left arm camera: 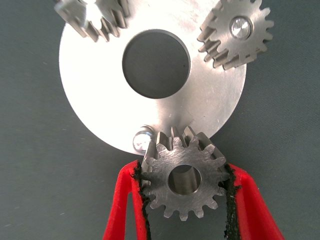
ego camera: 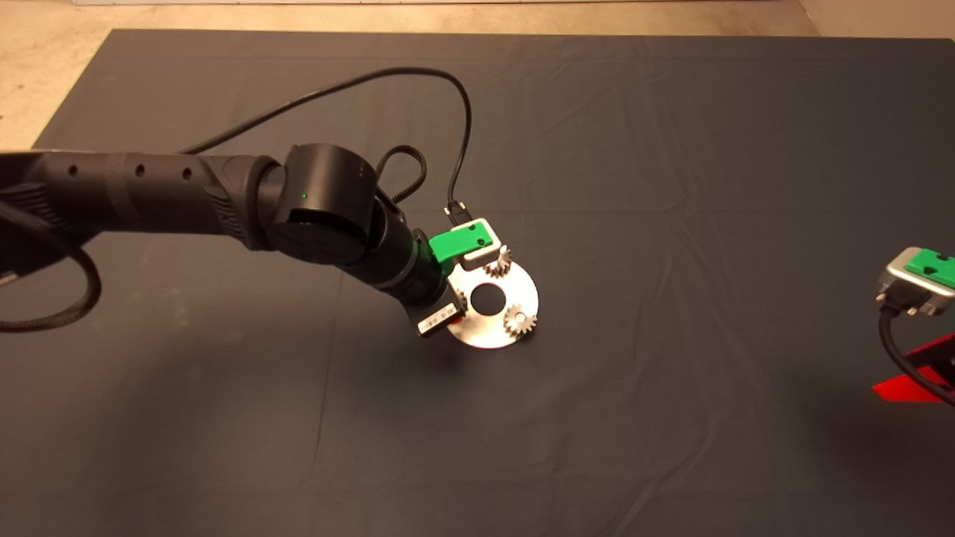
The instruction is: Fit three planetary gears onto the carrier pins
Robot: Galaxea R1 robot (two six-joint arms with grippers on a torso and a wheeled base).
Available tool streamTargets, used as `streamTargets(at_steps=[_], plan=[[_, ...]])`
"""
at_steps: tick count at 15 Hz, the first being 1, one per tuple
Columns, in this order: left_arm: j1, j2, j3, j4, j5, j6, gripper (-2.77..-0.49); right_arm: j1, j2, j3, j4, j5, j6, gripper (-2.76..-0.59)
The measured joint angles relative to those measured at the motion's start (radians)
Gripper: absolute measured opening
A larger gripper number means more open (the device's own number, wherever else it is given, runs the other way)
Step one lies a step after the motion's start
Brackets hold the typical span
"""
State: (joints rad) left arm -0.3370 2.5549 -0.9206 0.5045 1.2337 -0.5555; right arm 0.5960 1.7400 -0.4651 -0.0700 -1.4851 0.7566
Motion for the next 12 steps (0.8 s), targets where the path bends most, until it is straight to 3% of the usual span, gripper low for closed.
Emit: streamTargets(at_steps=[2, 6, 12], plan=[[0.013, 0.000, -0.016, 0.001, -0.006, 0.000, -2.69, 0.000, 0.000, 0.000, 0.000, 0.000, 0.000, -2.17], [0.013, -0.001, -0.018, 0.019, -0.009, 0.002, -2.69, 0.000, 0.000, 0.000, 0.000, 0.000, 0.000, -2.17], [0.013, -0.003, -0.028, 0.020, -0.011, 0.021, -2.69, 0.000, 0.000, 0.000, 0.000, 0.000, 0.000, -2.17]])
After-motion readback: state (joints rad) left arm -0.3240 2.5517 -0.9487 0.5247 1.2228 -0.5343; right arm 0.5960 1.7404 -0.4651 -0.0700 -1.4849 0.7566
